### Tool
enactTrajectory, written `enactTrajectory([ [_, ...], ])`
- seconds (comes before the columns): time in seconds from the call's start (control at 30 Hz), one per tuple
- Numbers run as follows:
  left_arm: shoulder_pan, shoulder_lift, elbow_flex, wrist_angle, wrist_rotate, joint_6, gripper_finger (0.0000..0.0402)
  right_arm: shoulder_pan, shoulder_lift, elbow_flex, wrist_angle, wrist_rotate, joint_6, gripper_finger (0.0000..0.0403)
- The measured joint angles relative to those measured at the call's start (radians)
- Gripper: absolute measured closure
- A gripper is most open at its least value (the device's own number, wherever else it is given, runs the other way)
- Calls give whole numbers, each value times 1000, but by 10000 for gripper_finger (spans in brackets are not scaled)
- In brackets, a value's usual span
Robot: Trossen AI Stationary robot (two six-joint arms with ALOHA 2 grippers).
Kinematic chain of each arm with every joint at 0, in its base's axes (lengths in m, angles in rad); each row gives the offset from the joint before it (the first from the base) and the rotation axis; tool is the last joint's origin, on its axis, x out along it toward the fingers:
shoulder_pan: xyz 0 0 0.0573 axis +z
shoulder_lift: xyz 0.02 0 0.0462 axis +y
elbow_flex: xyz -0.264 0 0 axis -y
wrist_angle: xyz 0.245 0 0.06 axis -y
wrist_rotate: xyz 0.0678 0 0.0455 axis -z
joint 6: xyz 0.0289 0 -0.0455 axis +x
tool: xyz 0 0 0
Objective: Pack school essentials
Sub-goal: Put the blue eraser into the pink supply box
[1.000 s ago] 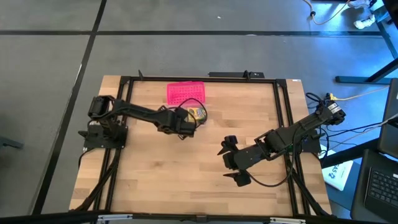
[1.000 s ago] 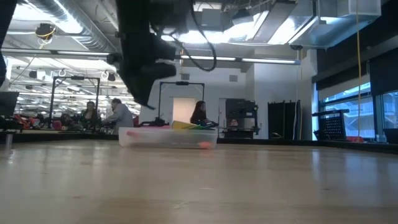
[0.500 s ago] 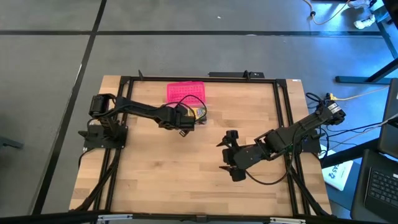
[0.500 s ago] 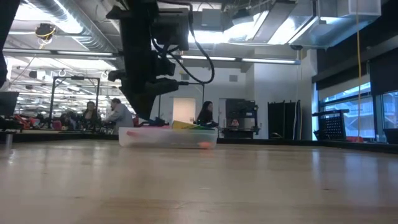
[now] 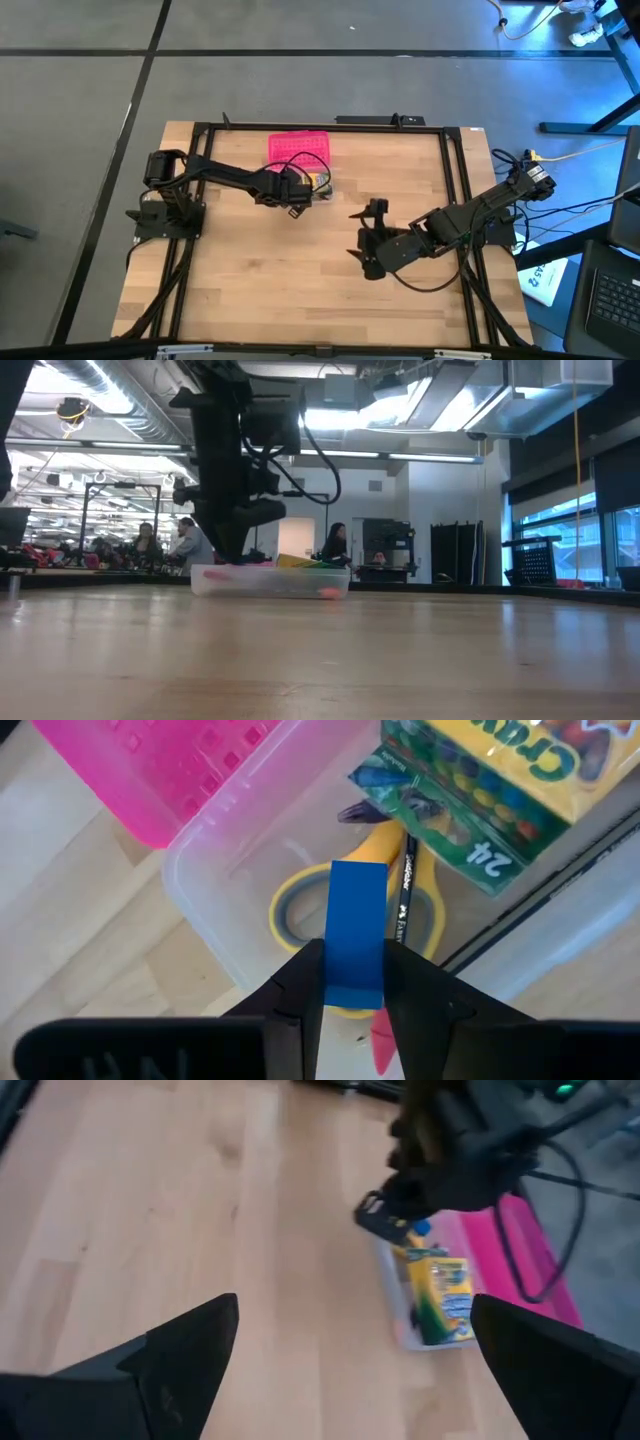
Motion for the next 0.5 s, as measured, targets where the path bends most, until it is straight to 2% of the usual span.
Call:
enactTrajectory([
  [0.1,0,0,-1,2,0,7,313,0,0,0,0,31,6,4],
  [0.5,0,0,-1,5,0,7,313,0,0,0,14,22,5,4],
])
